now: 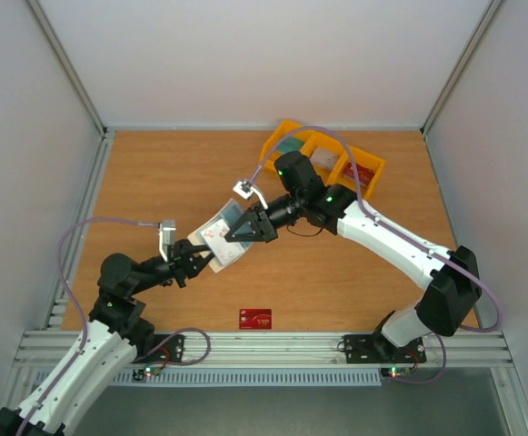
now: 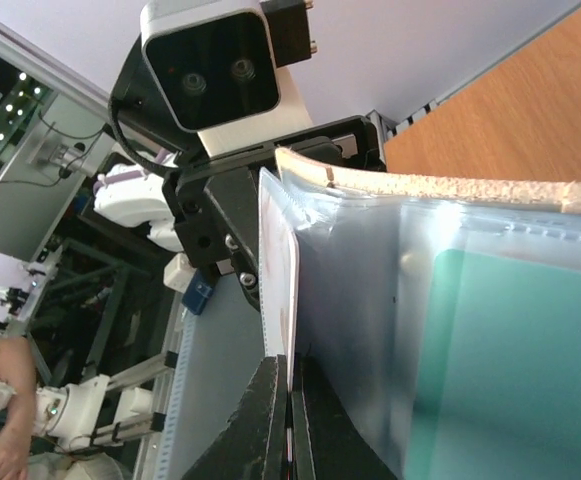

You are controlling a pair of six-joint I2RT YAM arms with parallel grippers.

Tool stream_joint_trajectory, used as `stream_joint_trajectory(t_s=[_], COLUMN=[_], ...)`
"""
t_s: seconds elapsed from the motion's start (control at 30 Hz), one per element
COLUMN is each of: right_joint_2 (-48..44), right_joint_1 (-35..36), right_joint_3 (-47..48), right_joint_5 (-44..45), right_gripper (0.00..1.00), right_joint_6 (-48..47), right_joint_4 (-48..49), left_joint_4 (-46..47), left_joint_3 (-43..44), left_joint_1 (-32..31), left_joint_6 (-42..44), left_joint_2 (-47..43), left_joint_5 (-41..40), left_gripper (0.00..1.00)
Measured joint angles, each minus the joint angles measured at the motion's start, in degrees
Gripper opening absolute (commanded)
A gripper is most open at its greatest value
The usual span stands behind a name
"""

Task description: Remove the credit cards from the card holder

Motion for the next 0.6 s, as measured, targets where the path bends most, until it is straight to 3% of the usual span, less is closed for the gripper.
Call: stream_joint_trajectory(t_s=[0.1, 0.17, 0.4, 0.6], right_joint_2=[-0.07, -0.28, -2.27, -2.71], right_joint_1=[0.02, 0.02, 0.00, -0.35], right_joint_3=[-0.39, -0.42, -0.39, 1.77], right_joint_5=[0.04, 0.00, 1.11, 2.34], right_gripper=[0.01, 0.01, 0.01, 0.01], right_joint_6=[0.87, 1.03, 0.11, -4.57], right_joint_4=[0.96, 1.27, 0.37, -5.95], left_joint_4=[0.00, -0.33, 0.00, 0.37], left_joint_3=[-0.33, -0.63, -0.79, -0.79], left_joint_1=[0.07, 0.07, 0.07, 0.07], left_joint_6=[-0.61, -1.14, -2.58, -2.54], left_joint_2=[0.00, 0.04, 0.46, 0.79], left_joint_5=[-0.22, -0.55, -0.57, 0.39], left_gripper=[0.39, 0.46, 0.55, 0.57])
